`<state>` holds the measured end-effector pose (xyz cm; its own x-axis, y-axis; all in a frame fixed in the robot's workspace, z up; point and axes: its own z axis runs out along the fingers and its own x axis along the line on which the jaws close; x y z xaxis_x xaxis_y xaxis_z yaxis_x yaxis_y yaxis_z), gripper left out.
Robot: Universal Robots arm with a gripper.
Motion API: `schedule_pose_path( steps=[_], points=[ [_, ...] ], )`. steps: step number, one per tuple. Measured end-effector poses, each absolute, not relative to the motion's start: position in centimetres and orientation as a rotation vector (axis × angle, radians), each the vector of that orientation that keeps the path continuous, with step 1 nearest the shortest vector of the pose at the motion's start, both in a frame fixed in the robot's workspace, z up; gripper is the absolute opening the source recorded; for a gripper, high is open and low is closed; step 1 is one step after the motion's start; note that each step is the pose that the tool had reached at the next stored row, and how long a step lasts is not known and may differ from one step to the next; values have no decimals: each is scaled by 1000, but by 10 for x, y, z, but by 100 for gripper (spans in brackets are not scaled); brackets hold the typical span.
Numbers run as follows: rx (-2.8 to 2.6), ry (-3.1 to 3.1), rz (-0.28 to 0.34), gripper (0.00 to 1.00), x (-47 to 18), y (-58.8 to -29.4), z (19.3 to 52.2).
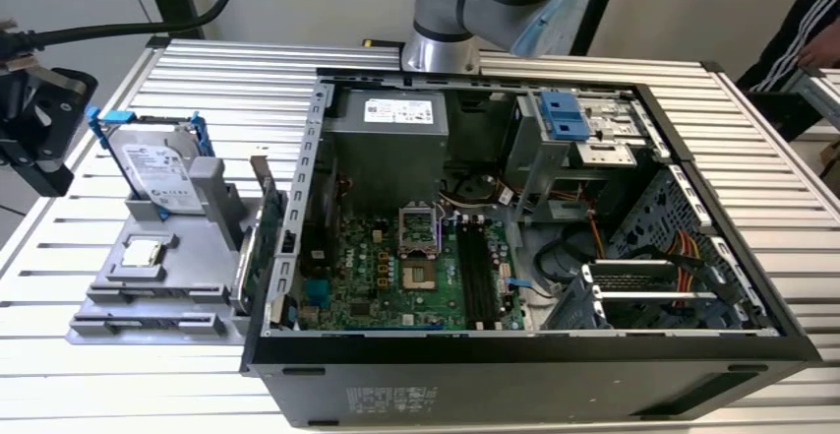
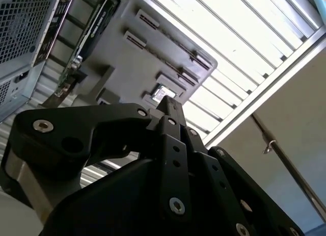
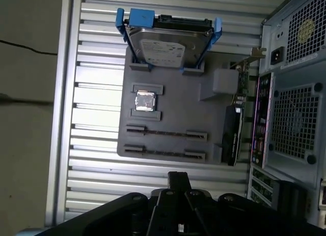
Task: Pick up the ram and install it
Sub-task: 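Pick up the ram and move it above insertion slot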
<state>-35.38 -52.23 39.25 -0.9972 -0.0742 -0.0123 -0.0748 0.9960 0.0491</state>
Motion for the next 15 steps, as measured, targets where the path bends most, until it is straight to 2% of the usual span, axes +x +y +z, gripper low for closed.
schedule_pose_path(
  steps=[15],
  points=[
    [-134,3128,78,0,-354,-522,392]
  ],
)
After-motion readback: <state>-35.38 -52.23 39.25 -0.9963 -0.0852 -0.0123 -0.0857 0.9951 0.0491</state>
